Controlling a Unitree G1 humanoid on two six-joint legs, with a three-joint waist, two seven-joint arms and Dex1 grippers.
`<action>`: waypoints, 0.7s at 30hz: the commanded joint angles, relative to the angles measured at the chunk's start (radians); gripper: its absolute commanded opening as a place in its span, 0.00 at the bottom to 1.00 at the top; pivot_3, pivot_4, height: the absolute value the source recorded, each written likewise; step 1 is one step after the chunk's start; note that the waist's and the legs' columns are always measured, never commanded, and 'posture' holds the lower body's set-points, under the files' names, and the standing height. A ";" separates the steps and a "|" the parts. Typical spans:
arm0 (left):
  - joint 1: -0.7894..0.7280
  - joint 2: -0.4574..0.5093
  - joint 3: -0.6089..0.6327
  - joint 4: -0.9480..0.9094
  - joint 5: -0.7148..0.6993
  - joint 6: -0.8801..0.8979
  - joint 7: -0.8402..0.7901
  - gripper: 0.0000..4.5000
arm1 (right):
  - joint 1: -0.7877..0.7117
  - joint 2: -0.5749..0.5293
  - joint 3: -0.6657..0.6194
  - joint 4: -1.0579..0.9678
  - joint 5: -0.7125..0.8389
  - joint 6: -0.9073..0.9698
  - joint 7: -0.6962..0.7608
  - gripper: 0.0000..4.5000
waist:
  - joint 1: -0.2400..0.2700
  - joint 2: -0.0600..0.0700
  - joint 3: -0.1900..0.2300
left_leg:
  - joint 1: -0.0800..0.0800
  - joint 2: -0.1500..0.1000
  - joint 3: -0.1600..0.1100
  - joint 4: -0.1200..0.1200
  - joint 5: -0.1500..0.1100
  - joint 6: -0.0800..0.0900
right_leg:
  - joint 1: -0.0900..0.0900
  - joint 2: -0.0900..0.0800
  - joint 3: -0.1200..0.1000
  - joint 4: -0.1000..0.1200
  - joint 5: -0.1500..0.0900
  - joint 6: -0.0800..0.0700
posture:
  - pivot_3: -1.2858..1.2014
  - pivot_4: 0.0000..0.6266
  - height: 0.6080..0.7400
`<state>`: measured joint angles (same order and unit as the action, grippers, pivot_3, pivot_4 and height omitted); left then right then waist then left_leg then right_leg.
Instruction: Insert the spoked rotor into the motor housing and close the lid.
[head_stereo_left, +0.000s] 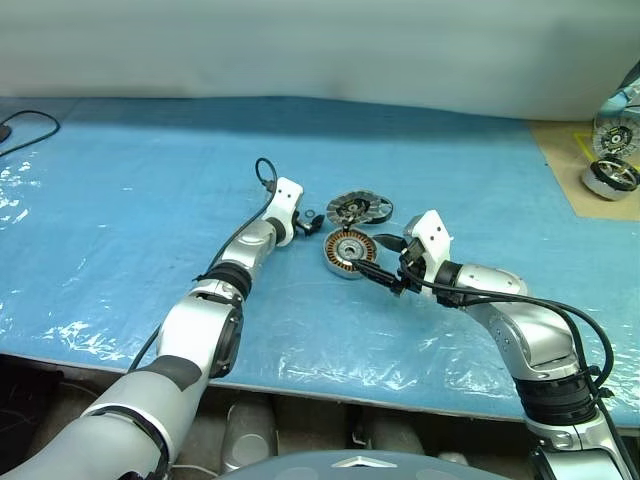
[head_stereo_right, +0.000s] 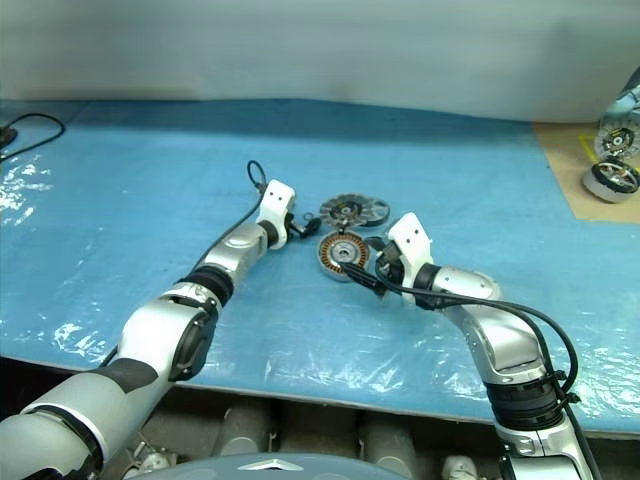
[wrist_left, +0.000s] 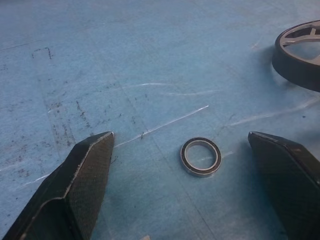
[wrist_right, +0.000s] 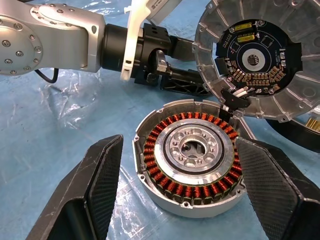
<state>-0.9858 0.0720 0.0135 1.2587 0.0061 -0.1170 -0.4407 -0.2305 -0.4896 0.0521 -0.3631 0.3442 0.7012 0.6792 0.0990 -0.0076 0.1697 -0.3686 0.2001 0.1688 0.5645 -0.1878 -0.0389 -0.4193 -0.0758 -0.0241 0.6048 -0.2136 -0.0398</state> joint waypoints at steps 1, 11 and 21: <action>0.009 -0.010 -0.004 0.016 0.015 0.019 -0.009 0.91 | -0.006 -0.008 0.001 -0.007 -0.002 -0.021 -0.005 0.84 | 0.000 0.000 0.000 | 0.000 0.000 0.000 0.000 0.000 0.000 | 0.000 0.000 0.000 0.000 0.000 0.000 | 0.52 0.24 1.00; 0.028 -0.011 -0.041 0.016 0.070 0.003 0.001 0.44 | -0.024 -0.016 0.004 0.007 -0.010 -0.021 -0.009 0.84 | 0.000 0.000 0.000 | 0.000 0.000 -0.001 -0.001 0.000 0.000 | 0.001 0.000 0.000 -0.001 0.000 0.001 | 0.52 0.24 1.00; 0.069 0.015 -0.047 -0.007 0.076 -0.027 -0.059 0.17 | -0.038 -0.013 0.013 0.018 -0.012 -0.019 -0.014 0.84 | -0.001 0.000 0.000 | 0.000 0.000 -0.001 -0.002 0.000 0.000 | 0.001 0.000 0.000 -0.002 -0.001 0.001 | 0.52 0.24 1.00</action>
<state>-0.9545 0.0755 -0.0246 1.2246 0.0647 -0.1580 -0.4839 -0.2578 -0.5003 0.0640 -0.3299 0.3331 0.6990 0.6693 0.0977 -0.0076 0.1697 -0.3681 0.2002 0.1681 0.5629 -0.1879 -0.0389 -0.4185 -0.0759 -0.0242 0.6031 -0.2141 -0.0390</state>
